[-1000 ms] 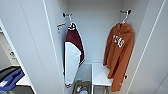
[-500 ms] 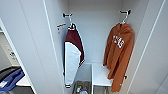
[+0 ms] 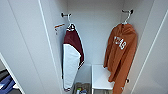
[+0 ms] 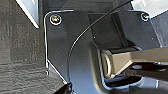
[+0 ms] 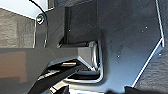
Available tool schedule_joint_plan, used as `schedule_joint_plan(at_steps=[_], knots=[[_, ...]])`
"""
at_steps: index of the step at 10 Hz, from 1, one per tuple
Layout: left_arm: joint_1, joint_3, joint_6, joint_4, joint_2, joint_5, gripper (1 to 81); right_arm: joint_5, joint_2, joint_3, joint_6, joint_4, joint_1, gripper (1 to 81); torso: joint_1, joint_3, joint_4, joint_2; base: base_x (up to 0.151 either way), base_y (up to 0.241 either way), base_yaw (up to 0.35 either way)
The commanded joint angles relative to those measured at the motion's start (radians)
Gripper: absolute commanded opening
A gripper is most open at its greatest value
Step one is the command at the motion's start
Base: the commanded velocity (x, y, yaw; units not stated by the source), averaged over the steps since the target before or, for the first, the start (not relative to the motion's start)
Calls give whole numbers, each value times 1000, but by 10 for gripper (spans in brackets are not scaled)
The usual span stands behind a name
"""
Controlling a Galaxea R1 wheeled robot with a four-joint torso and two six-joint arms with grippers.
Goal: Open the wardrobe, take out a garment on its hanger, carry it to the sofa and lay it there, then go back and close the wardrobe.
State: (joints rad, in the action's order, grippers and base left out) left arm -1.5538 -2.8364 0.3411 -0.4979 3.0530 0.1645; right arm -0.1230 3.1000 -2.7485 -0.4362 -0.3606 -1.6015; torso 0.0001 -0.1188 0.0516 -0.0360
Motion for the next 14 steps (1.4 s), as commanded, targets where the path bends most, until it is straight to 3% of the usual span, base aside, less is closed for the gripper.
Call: schedule_joint_plan(at_steps=[1, 14], knots=[[28, -6, -4, -11, -5, -43, 811, 48, 11, 6, 2, -9, 27, 811, 0, 0, 0, 0, 91, 0, 0], [27, -6, -4, -24, -3, -42, 811, 48, 7, 3, 2, -9, 28, 811, 0, 0, 0, 0, 91, 0, 0]])
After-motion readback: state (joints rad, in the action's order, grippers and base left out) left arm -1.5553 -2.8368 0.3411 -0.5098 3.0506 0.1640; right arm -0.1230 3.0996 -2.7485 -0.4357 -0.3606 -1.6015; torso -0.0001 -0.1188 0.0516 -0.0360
